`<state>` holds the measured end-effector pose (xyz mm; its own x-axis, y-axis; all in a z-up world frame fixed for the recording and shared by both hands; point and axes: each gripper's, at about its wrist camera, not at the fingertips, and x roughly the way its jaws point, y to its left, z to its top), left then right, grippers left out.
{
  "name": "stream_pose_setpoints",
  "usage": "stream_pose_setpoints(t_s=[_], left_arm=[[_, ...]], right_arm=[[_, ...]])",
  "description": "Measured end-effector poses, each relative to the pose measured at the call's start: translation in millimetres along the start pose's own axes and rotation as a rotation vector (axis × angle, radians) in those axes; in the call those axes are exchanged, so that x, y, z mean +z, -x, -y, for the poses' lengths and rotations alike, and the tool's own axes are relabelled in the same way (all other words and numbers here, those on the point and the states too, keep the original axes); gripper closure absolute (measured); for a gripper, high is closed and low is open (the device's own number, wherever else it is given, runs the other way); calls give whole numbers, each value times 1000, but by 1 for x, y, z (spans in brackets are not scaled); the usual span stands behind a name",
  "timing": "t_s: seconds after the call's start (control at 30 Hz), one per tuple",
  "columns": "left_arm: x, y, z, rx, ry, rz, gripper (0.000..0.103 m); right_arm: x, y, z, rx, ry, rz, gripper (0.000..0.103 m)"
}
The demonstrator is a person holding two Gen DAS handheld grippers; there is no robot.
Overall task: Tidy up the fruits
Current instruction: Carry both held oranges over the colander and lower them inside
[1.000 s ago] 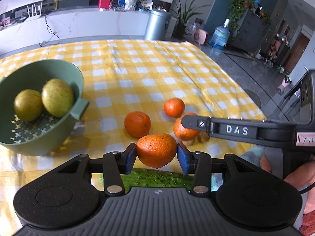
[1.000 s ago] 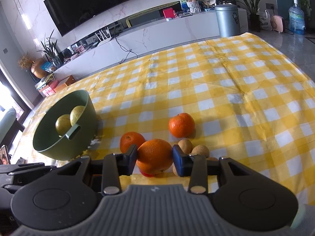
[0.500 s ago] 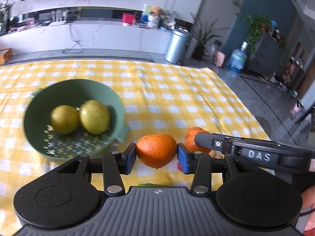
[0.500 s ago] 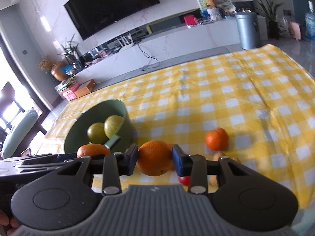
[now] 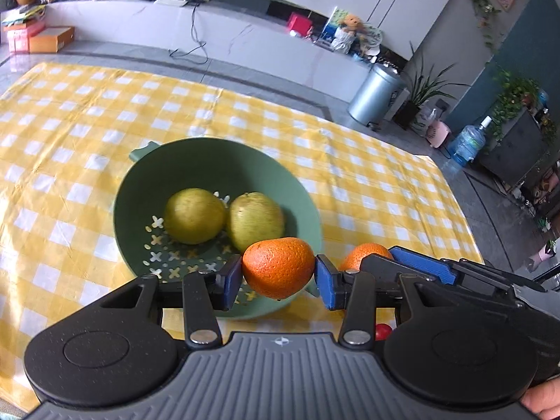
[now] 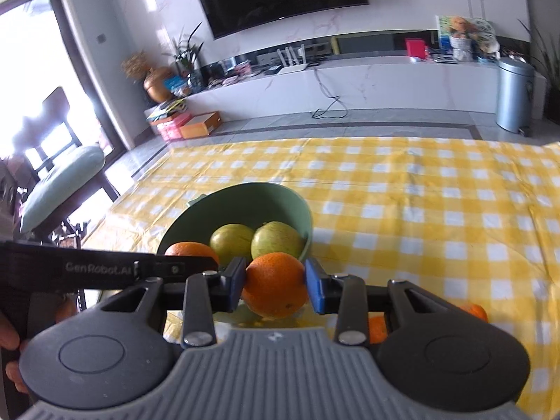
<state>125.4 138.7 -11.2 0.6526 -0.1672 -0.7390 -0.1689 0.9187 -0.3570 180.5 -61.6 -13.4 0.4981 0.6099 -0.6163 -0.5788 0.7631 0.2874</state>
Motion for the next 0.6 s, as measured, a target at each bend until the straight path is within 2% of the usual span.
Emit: stream_pose_setpoints(t_s=[0.13,0.27,0.5,0.6], left_arm=[[7,-13,-11,31,13,-44,53],[11,-22,-22,94,12,-69,53],[11,-42,-43,125,42,-150,53],[11,-44,-47,123,39,-152,53]], right_arm=[[10,-19,-14,13,64,-32,69],[16,-41,-22,15,103,-74,69],[17,-76,-29,-5,170,-151,69],[16,-86,-30,-11,196,-176,69]])
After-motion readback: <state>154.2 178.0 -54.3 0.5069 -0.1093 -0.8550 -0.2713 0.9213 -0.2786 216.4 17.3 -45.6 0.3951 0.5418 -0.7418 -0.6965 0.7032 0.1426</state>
